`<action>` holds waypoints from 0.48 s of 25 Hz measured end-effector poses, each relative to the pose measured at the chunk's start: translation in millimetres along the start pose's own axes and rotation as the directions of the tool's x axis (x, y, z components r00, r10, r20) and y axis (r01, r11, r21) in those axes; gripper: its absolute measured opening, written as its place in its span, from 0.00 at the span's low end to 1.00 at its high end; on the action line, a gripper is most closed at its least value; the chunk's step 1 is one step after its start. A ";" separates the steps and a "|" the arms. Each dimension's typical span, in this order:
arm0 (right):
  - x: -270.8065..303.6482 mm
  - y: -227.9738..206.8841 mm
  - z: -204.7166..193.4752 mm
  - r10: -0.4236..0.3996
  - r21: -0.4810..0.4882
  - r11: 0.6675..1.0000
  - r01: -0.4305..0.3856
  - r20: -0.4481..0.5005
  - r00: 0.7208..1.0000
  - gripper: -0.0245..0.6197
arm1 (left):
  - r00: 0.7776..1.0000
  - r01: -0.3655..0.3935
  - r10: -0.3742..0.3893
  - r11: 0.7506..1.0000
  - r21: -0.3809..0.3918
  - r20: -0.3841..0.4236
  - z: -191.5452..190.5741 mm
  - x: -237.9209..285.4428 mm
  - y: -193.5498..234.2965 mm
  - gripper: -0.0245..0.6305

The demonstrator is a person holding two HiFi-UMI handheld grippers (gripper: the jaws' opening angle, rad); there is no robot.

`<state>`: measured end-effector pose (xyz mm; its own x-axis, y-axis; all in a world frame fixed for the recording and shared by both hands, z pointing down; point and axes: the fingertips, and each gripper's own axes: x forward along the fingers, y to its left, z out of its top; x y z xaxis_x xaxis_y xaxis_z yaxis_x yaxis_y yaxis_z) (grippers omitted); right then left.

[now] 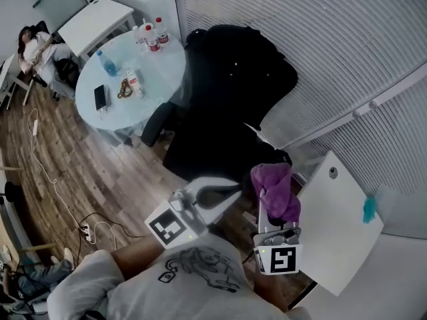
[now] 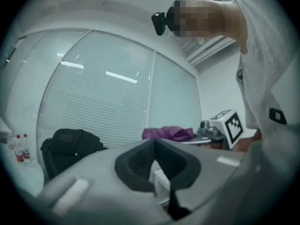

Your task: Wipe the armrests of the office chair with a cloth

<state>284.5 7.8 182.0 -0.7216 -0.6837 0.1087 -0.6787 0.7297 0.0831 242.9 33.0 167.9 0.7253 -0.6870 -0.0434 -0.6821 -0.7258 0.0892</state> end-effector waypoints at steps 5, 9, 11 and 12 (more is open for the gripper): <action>22.7 46.1 3.4 0.124 -0.010 0.992 -0.124 0.005 0.992 0.09 | 0.994 -0.111 0.111 0.994 0.005 0.000 0.3 -45.3 12.7 0.03; 43.8 85.8 6.7 0.224 -0.018 0.974 -0.224 0.018 0.974 0.09 | 0.978 -0.207 0.207 0.978 0.013 0.002 -1.2 -83.9 24.9 0.03; 53.9 107.4 9.5 0.264 -0.029 0.964 -0.264 0.022 0.964 0.09 | 0.969 -0.249 0.249 0.969 0.007 0.005 -1.0 -105.9 32.6 0.03; 59.4 118.2 12.2 0.281 -0.028 0.960 -0.280 0.027 0.959 0.09 | 0.963 -0.268 0.268 0.963 0.006 0.006 -0.8 -116.9 36.8 0.03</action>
<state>159.8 53.3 186.2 -0.8866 -0.4514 0.1005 -0.4454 0.8920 0.0770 133.2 86.6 177.0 0.5157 -0.8564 -0.0244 -0.8519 -0.5156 0.0919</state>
